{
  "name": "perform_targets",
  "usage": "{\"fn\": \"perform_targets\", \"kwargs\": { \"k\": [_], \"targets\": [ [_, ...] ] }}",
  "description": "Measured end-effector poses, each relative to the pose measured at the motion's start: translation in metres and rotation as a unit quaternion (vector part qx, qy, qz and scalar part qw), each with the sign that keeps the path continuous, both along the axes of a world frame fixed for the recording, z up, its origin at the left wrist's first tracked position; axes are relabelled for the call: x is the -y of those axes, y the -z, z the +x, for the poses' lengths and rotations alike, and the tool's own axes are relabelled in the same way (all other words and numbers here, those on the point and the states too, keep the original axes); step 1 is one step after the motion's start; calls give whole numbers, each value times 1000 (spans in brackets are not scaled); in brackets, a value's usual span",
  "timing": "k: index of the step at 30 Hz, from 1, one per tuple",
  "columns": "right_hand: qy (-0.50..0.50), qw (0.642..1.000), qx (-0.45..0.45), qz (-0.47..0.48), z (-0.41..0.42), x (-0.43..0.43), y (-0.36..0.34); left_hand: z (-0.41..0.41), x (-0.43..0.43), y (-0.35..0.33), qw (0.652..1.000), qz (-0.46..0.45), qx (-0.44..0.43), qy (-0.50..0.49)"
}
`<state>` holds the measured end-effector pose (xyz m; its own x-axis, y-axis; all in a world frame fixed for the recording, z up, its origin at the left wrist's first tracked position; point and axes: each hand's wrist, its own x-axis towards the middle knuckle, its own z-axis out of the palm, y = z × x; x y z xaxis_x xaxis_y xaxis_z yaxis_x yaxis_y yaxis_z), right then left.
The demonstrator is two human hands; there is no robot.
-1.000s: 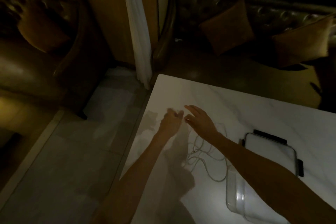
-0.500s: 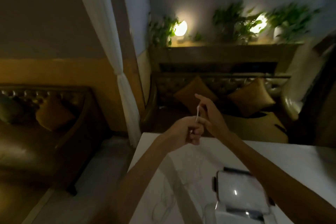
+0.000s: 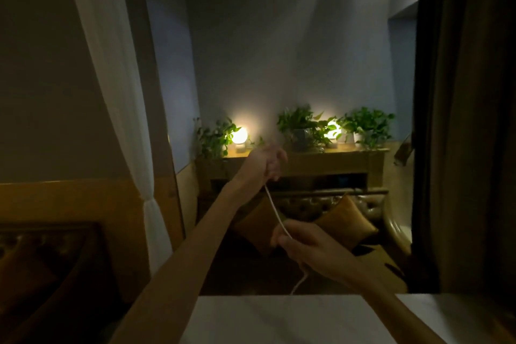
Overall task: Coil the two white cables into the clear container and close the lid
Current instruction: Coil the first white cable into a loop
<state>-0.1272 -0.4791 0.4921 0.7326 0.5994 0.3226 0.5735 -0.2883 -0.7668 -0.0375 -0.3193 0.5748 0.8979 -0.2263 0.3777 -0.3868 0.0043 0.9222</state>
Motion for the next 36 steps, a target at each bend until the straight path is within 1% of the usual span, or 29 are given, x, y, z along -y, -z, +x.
{"fn": "perform_targets", "kwargs": {
  "k": [2, 3, 4, 5, 6, 8, 10, 12, 14, 16, 17, 18, 20, 21, 22, 23, 24, 25, 26, 27, 28, 29, 30, 31, 32, 33, 34, 35, 36],
  "targets": [
    [9, 994, 102, -43, -11, 24, -19, -15, 11, 15, 985, 137, 99, -35],
    [42, 982, 175, -52, -11, 35, -31, -26, 18, 25, 974, 186, 126, -23],
    [85, 963, 253, -42, -9, 45, -44, -37, 25, 34, 971, 200, 134, -1],
    [120, 939, 322, -25, -6, 53, -58, -50, 33, 41, 976, 175, 125, 27],
    [139, 919, 369, -1, -3, 57, -69, -63, 40, 43, 985, 122, 112, 57],
    [138, 903, 402, 64, 6, 56, -83, -84, 50, 40, 991, 5, 83, 109],
    [124, 913, 365, 131, 12, 48, -94, -101, 55, 32, 988, -55, 61, 134],
    [109, 931, 294, 185, 17, 40, -97, -115, 56, 23, 983, -61, 24, 172],
    [76, 959, 166, 217, 20, 35, -91, -120, 55, 15, 974, -68, -8, 215],
    [50, 974, 16, 219, 16, 22, -71, -110, 51, 4, 962, -128, -23, 239],
    [53, 979, -21, 197, 11, 14, -59, -101, 48, -1, 956, -166, -35, 238],
    [58, 985, -27, 161, 6, 8, -45, -90, 45, -6, 956, -191, -44, 217],
    [54, 996, 25, 62, -6, 6, -23, -64, 34, -8, 970, -196, -41, 136],
    [48, 997, 67, -5, -10, 10, -17, -53, 27, -5, 981, -169, -26, 92],
    [48, 990, 108, -79, -14, 18, -17, -43, 22, 2, 991, -118, -13, 55],
    [58, 977, 151, -138, -16, 27, -22, -34, 18, 12, 998, -52, -10, 42],
    [78, 960, 205, -173, -17, 35, -31, -29, 17, 26, 999, 17, -18, 48],
    [111, 937, 280, -180, -18, 42, -43, -28, 19, 39, 995, 65, -38, 72],
    [152, 906, 359, -167, -14, 49, -55, -31, 22, 50, 989, 86, -53, 113],
    [192, 873, 427, -140, -8, 55, -68, -37, 27, 57, 981, 87, -60, 165],
    [217, 853, 462, -110, 0, 58, -80, -49, 32, 59, 972, 76, -61, 213],
    [226, 851, 467, -77, 9, 58, -90, -61, 36, 58, 966, 48, -64, 248],
    [212, 869, 445, -35, 18, 54, -95, -71, 39, 55, 957, 14, -81, 278],
    [176, 902, 395, 6, 26, 48, -96, -82, 39, 48, 944, -23, -105, 311],
    [124, 936, 325, 48, 32, 39, -93, -89, 37, 41, 933, -57, -117, 336],
    [77, 966, 232, 86, 37, 29, -86, -90, 35, 34, 925, -95, -120, 349],
    [46, 983, 126, 125, 41, 18, -75, -89, 31, 27, 921, -136, -116, 347],
    [40, 987, 45, 149, 44, 9, -60, -84, 27, 20, 918, -180, -110, 336],
    [51, 989, 13, 140, 42, 1, -48, -74, 22, 14, 919, -218, -107, 311]
  ]
}}
